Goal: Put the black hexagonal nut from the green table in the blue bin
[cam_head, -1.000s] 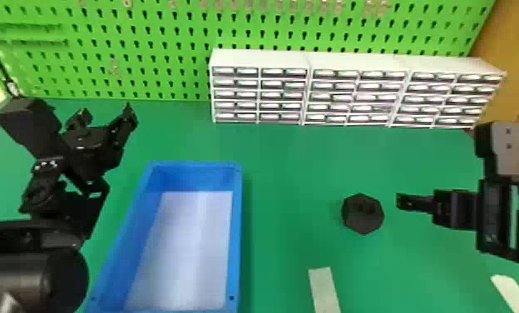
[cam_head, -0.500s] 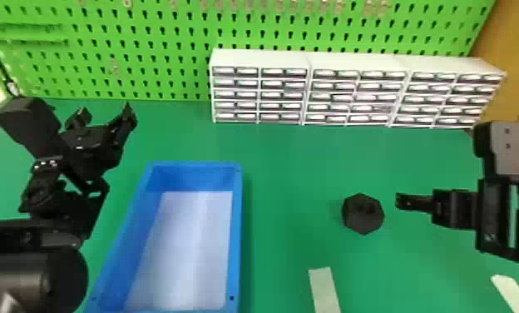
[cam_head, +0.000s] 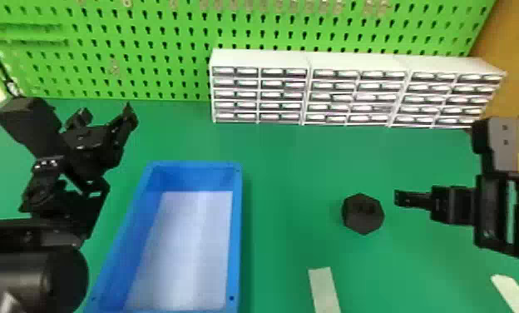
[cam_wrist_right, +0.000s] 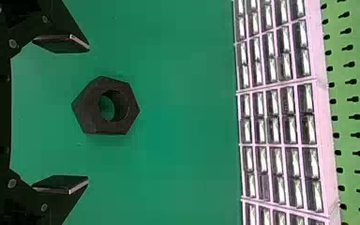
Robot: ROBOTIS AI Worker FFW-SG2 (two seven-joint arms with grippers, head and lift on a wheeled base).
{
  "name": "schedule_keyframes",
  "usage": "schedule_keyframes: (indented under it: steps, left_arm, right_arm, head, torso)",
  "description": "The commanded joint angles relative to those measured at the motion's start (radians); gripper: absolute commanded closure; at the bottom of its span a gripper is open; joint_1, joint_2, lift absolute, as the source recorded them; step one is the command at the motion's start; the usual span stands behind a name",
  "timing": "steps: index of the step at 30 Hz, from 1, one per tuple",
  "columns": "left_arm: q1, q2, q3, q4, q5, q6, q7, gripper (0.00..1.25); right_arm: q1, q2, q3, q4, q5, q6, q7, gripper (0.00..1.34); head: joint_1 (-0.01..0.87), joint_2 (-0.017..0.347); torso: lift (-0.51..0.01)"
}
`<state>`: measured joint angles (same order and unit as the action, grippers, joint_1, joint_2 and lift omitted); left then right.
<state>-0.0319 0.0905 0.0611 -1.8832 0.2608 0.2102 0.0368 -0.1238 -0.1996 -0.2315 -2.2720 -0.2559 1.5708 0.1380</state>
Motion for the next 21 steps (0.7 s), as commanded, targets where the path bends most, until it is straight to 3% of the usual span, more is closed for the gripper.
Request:
schedule_keyframes:
  steps: [1,9,21]
  left_arm:
    - [0.0,0.0,-0.001,0.001,0.002,0.002,0.0,0.43]
    - [0.0,0.0,-0.004,0.001,0.003,0.008,0.0,0.43]
    - [-0.003,0.0,-0.006,0.001,0.003,0.015,0.0,0.43]
  right_arm:
    - [-0.014,-0.003,0.014,0.02,0.001,0.001,0.0,0.29]
    - [-0.04,-0.006,0.05,0.081,0.001,0.001,0.0,0.29]
    - [-0.12,-0.014,0.132,0.238,0.001,0.001,0.0,0.29]
  head:
    - [0.692,0.008]
    - [0.692,0.008]
    - [0.692,0.008]
  torso:
    - [-0.097]
    - [-0.097]
    - [-0.097]
